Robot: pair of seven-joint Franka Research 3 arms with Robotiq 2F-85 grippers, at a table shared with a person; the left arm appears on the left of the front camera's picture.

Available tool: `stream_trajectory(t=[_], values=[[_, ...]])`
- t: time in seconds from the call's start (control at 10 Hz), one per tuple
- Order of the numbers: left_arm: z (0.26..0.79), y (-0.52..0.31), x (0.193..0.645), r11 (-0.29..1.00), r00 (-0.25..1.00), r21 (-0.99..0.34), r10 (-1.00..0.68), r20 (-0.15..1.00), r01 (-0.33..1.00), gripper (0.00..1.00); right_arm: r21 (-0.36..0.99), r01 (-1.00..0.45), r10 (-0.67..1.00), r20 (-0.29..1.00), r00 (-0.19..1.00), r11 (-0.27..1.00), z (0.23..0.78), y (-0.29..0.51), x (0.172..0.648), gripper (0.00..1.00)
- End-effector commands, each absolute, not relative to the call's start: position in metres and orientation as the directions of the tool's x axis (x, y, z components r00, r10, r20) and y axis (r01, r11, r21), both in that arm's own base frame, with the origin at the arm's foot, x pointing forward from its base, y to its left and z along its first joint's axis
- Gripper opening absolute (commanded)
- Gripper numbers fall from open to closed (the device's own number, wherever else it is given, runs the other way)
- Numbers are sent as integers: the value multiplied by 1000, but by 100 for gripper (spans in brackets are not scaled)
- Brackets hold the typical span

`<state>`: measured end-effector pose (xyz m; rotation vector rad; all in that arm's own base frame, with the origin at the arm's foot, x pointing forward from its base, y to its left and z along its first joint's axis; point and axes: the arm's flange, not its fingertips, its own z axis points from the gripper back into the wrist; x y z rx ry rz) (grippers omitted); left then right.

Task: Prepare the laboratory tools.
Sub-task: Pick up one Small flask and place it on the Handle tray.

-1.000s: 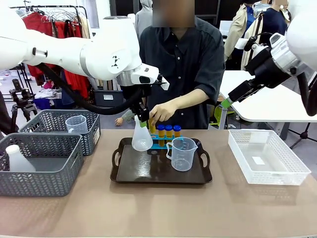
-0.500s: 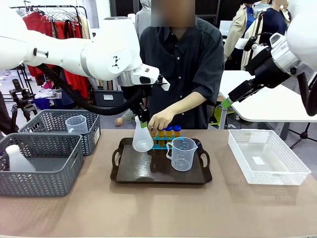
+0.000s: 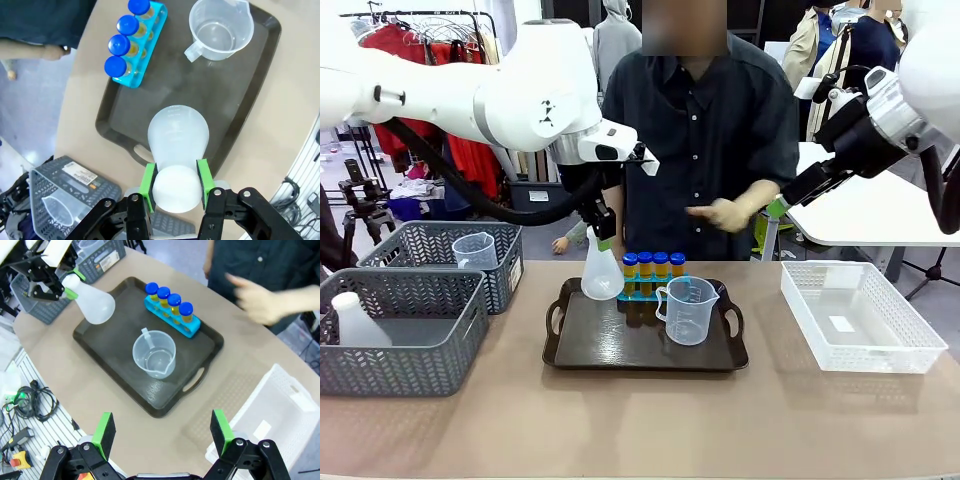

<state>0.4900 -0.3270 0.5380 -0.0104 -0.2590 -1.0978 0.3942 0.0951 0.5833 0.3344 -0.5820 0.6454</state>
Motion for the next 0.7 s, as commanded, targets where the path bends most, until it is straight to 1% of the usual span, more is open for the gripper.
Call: stream_trajectory(t=[0.0,0.1,0.2,0.3,0.6], values=[[539,-313,487,454,420,138,-881,220,880,0,122,-649,462,605,649,751,584,95,394,100],[540,-312,488,462,426,141,-876,227,875,0,122,-649,462,605,649,751,584,95,394,100],[543,-310,487,428,387,164,-893,231,889,0,122,-649,462,605,649,751,584,95,394,100],[543,-322,491,467,435,126,-873,218,875,0,122,-649,462,605,649,751,584,95,394,100],[543,-322,491,467,435,126,-873,218,875,0,122,-649,462,605,649,751,584,95,394,100]])
